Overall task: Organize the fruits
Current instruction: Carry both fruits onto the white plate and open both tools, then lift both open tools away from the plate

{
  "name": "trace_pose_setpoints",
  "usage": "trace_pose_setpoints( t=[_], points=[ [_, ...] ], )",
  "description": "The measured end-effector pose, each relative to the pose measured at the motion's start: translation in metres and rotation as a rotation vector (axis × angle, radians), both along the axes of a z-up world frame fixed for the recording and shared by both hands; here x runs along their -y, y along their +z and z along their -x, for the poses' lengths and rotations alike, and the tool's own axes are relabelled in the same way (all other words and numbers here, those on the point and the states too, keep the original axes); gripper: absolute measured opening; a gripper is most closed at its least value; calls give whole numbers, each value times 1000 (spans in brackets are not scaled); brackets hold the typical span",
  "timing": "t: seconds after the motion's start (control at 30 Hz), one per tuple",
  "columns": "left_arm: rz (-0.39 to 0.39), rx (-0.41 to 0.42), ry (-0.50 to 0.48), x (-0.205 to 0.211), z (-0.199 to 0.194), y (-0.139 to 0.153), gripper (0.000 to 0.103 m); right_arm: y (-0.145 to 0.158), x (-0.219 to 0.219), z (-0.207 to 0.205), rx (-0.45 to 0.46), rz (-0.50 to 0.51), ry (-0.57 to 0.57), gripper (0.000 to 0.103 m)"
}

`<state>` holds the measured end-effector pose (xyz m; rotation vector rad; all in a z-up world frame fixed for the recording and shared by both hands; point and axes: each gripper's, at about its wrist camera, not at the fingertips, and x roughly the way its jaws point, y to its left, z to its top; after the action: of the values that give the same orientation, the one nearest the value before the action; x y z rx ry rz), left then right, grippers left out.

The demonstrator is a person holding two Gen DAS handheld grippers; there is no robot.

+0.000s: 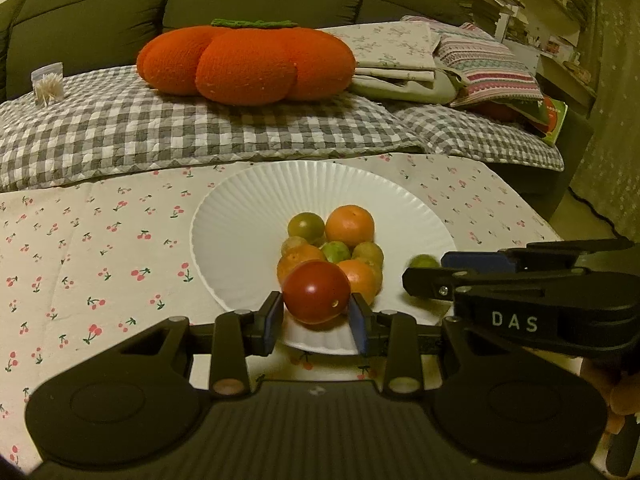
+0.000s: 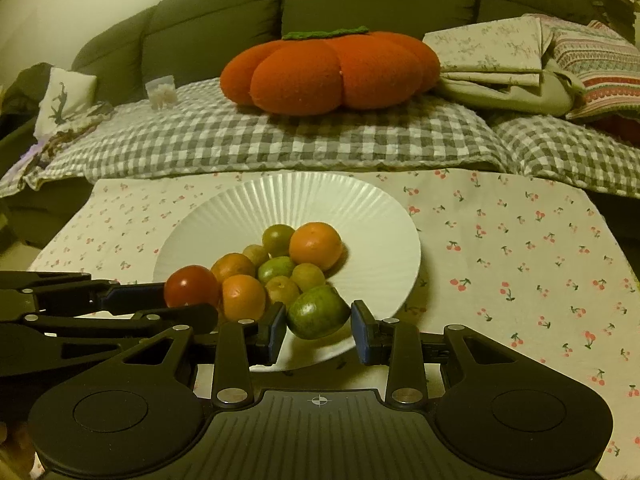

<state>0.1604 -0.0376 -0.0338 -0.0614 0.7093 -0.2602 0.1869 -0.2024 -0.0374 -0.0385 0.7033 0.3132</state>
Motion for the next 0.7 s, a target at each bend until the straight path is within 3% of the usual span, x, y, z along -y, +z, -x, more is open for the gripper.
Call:
trace_pose_setpoints(
  t=[0.1,0.23,0.3,0.7],
  points=[
    [3,8,-2,-1,2,3,36,1,2,-1,4,-20,-2,36],
    [13,24,9,-4,7,9,49,5,5,-1,6,-38,-7,37],
    [11,25,14,-6,12,12,56,7,7,1,10,-46,-8,49],
    [-9,-37,87,-16,45,28,79,19,12,29,9,-32,-26,68]
  ],
)
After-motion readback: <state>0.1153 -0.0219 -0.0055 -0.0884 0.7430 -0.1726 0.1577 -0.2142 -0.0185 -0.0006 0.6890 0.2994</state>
